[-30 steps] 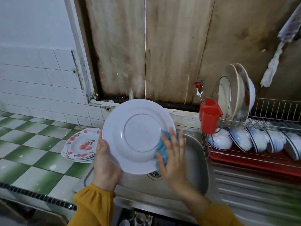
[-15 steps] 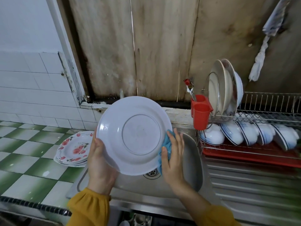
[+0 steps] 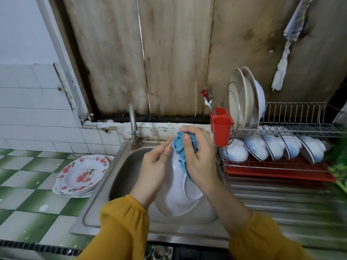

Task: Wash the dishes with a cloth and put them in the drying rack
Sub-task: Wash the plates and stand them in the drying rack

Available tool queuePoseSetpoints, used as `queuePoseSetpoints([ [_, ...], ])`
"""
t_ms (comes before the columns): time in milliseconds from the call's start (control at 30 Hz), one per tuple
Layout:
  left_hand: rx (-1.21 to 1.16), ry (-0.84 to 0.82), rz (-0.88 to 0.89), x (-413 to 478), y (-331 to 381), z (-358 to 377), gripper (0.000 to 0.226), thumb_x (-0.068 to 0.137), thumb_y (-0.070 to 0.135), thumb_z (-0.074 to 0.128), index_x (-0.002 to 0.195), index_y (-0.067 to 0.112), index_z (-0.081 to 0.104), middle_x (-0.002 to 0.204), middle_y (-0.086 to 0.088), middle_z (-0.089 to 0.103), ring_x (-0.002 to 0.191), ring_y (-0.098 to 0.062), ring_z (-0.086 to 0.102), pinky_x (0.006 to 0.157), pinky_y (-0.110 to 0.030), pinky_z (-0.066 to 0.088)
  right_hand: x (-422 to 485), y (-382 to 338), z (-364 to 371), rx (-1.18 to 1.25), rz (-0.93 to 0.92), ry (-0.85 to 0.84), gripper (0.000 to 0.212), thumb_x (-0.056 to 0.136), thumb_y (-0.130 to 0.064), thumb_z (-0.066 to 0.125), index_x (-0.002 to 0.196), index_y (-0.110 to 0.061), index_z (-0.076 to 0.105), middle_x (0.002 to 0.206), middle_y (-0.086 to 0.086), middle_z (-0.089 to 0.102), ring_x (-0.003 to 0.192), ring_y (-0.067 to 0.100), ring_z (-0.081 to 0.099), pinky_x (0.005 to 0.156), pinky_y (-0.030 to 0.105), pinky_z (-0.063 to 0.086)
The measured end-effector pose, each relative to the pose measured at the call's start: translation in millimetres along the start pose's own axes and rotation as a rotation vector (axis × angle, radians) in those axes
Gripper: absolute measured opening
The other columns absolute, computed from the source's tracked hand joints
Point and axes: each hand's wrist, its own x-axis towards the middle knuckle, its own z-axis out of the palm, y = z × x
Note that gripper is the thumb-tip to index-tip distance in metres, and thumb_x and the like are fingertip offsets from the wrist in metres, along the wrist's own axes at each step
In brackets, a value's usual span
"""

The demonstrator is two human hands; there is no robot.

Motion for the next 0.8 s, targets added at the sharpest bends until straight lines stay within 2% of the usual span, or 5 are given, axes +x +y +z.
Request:
queuePoseSetpoints([
  [267, -0.12, -0.128, -0.225, 24.1, 52.0, 47.3, 0.023, 0.102, 0.01, 0.044, 0.104, 0.014, 0.067, 0.083, -0.001, 0.073, 0.072, -0.014, 0.068, 0.068, -0.028, 0.055, 8.0, -17.7, -92.8, 0.112, 0.411, 0.117, 0.004, 0.096, -0.024, 0.055, 0.097, -0.026, 0.057, 0.086, -0.009, 0.062, 0.075, 0.0, 0.061, 0.066, 0.017, 0.049],
  [400, -0.085, -0.201, -0.258, 34.0, 77.1, 80.5, 0.013, 0.099, 0.013, 0.053, 0.095, 0.01, 0.064, 0.077, -0.007, 0.068, 0.066, -0.017, 0.063, 0.058, -0.025, 0.049, -11.9, -36.9, -134.1, -0.133, 0.454, -0.034, 0.059, 0.067, -0.068, 0.062, 0.12, -0.041, 0.054, 0.089, -0.01, 0.063, 0.08, 0.005, 0.064, 0.07, 0.026, 0.053],
  [533, -0.021, -0.284, -0.227, 38.7, 85.5, 122.1, 0.032, 0.098, 0.01, 0.052, 0.13, 0.007, 0.054, 0.113, -0.019, 0.066, 0.089, -0.026, 0.063, 0.071, -0.032, 0.052, -24.2, -50.8, -161.9, -0.487, 0.412, -0.164, 0.109, 0.046, -0.09, 0.056, 0.145, -0.051, 0.029, 0.112, -0.021, 0.04, 0.099, -0.002, 0.051, 0.081, 0.023, 0.048],
  [700, 0.048, -0.402, -0.175, 39.8, 80.8, 171.4, 0.046, 0.1, 0.009, 0.048, 0.145, 0.007, 0.038, 0.133, -0.017, 0.055, 0.109, -0.029, 0.059, 0.091, -0.04, 0.052, -25.4, -56.3, -186.7, -0.711, 0.514, -0.221, 0.125, 0.043, -0.094, 0.055, 0.151, -0.048, 0.011, 0.114, -0.021, 0.035, 0.101, 0.001, 0.048, 0.084, 0.024, 0.047],
  [800, 0.079, -0.488, -0.16, 39.6, 78.1, 193.5, 0.044, 0.1, 0.01, 0.049, 0.143, 0.01, 0.038, 0.118, -0.016, 0.06, 0.102, -0.033, 0.063, 0.085, -0.047, 0.054, -29.7, -52.1, -192.5, -0.776, 0.542, -0.142, 0.112, 0.058, -0.079, 0.064, 0.152, -0.041, 0.015, 0.115, -0.016, 0.042, 0.106, 0.007, 0.051, 0.086, 0.029, 0.048],
])
